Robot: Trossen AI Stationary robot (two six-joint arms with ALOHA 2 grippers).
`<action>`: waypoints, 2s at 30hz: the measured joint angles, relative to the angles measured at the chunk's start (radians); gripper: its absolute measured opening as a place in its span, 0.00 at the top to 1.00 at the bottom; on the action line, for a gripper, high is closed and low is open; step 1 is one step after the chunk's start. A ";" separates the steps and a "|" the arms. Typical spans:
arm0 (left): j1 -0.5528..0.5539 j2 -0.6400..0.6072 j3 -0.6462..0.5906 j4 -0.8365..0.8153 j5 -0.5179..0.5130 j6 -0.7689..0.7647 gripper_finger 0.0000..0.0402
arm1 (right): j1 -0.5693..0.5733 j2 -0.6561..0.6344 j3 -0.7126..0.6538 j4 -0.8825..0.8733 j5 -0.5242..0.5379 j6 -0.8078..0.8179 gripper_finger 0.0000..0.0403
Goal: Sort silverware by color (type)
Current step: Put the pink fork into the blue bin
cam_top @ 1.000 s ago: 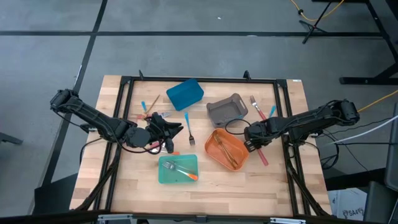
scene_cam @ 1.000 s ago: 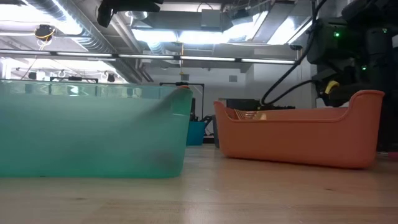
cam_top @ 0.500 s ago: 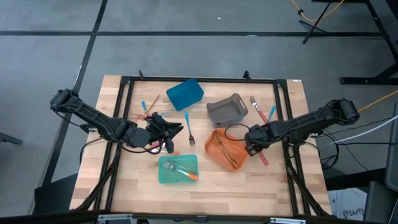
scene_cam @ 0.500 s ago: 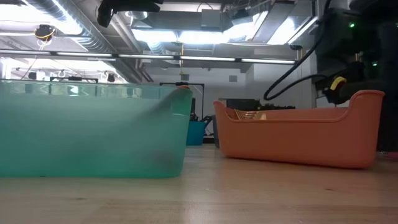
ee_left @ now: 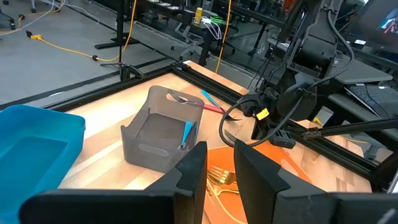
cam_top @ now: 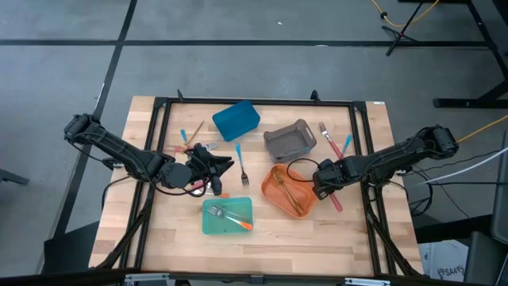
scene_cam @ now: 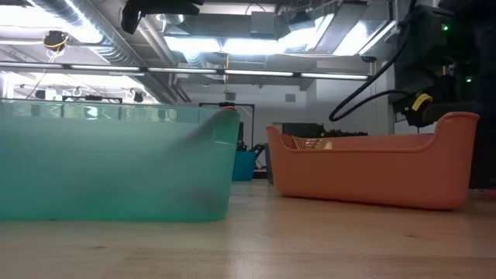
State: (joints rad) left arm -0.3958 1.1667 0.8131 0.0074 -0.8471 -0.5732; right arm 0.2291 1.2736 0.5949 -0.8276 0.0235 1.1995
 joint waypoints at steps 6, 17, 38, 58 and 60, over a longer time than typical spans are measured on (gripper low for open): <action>0.000 0.000 0.000 0.000 0.000 0.000 0.82 | 0.000 0.024 0.000 0.002 -0.002 0.000 0.74; 0.000 0.000 0.000 0.000 0.000 0.000 0.82 | 0.000 0.104 0.003 0.050 -0.032 -0.001 0.74; 0.000 0.000 0.000 0.000 0.000 0.000 0.82 | 0.000 0.106 0.001 0.049 -0.035 0.001 0.93; 0.000 0.000 0.000 0.000 0.000 0.000 0.82 | 0.000 0.106 0.080 -0.058 -0.032 -0.029 0.97; 0.000 0.000 0.000 0.000 0.000 0.000 0.82 | 0.000 0.105 0.102 -0.092 -0.028 -0.030 0.97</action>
State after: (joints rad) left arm -0.3958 1.1667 0.8131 0.0074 -0.8471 -0.5732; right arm 0.2291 1.3789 0.6972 -0.9194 -0.0048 1.1698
